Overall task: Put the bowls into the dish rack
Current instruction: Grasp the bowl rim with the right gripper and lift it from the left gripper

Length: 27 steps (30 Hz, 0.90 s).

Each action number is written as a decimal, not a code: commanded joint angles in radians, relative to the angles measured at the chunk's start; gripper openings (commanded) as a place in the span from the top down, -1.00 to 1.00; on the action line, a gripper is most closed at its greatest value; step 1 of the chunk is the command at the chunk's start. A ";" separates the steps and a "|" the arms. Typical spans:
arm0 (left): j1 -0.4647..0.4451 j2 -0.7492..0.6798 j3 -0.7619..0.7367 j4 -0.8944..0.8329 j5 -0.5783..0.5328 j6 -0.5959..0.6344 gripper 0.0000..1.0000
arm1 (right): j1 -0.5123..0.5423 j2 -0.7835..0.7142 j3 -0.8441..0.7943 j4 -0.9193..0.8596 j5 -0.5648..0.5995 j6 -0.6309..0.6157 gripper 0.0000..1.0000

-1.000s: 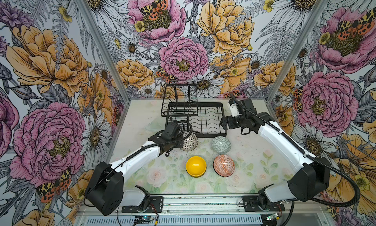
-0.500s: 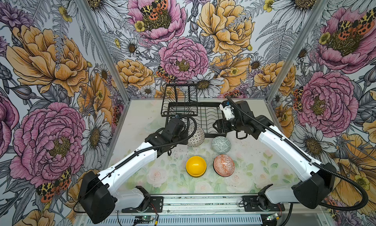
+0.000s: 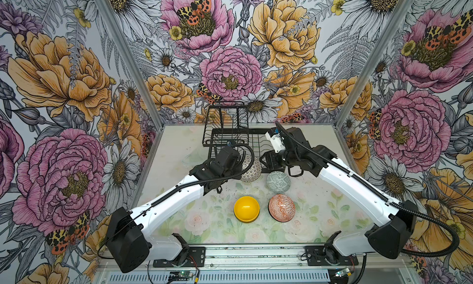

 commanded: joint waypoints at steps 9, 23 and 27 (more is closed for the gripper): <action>-0.032 -0.026 0.065 0.085 -0.051 0.022 1.00 | 0.036 0.073 0.006 0.039 0.022 0.057 0.13; -0.041 -0.038 0.057 0.100 -0.061 0.015 1.00 | 0.046 0.100 -0.014 0.049 0.063 0.076 0.62; -0.040 -0.035 0.056 0.106 -0.057 0.024 1.00 | 0.047 0.102 -0.017 0.050 0.064 0.075 0.87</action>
